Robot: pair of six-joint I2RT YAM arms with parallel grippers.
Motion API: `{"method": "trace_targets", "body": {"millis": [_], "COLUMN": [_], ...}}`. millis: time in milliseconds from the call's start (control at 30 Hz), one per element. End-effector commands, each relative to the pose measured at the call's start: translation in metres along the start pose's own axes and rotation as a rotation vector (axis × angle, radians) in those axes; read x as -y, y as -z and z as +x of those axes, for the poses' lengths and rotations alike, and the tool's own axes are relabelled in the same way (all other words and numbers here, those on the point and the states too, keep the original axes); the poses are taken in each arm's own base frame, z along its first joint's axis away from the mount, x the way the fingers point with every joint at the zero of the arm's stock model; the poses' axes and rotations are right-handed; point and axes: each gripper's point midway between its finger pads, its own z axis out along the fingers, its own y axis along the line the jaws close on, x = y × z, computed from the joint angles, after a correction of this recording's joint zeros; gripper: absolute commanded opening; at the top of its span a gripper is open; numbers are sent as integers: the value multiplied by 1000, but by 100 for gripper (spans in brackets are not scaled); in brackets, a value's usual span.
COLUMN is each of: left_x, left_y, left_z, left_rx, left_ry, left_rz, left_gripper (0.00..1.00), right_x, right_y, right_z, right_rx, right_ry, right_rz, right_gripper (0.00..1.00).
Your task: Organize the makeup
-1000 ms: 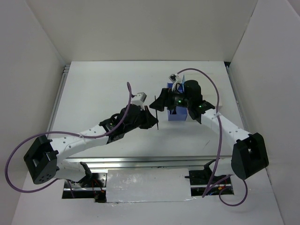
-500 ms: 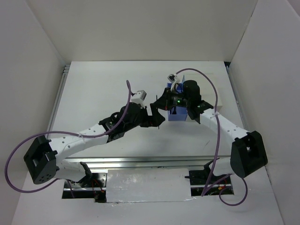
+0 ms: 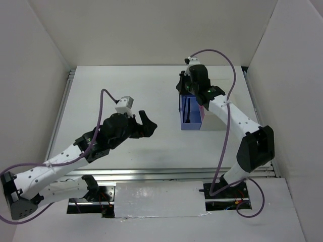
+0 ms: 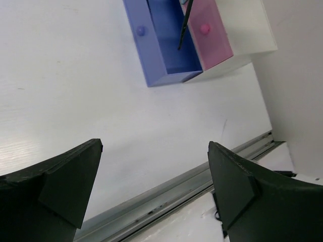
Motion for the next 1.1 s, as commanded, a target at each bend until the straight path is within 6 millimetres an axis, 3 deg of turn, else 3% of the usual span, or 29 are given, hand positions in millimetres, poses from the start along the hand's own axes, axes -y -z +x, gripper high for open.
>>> {"method": "trace_targets", "body": {"millis": [0,167,333,400,433,467,567,667,733,800,833,867,900,1000,1067], "left_x": [-30,-39,-56,-60,-60,-60,-63,-73,-80,-91,-94,-98,-99,-101,-103], "left_y": [21,45,64,71,74,76,81,84,85,88,89,90,90,88,88], "left_z": [5,9,3,1,-2,-4,-8,-13,-17,-22,-22,-21,-22,-17,-15], "left_rx": [-32,-52,-32,-32,-24,-23,-19,-6,3,26,27,20,25,18,11], "left_ry": [-104,-142,-169,-177,-183,-187,-207,-232,-251,-261,-263,-267,-260,-257,-259], "left_rz": [-105,-88,-141,-159,-156,-157,-179,-237,-276,-341,-362,-379,-390,-388,-390], "left_gripper": [99,99,99,99,99,99,99,99,99,99,100,100,100,99,99], "right_x": [55,90,96,96,96,95,91,79,55,28,20,13,5,-29,-35], "right_y": [-6,-20,-24,-24,-24,-24,-19,-12,-11,-16,-20,-30,-37,-63,-82], "right_z": [0,13,32,36,39,40,35,20,14,18,24,31,36,68,88], "right_rx": [-48,-115,-143,-150,-161,-165,-156,-121,-112,-126,-147,-169,-184,-275,-327], "right_ry": [77,54,32,25,21,20,8,1,10,31,40,43,44,75,108], "right_rz": [271,343,354,356,352,347,349,329,256,194,175,168,162,146,187], "right_gripper": [0,2,9,21,31,60,72,74,72,47,13,5,0,0,0]}}
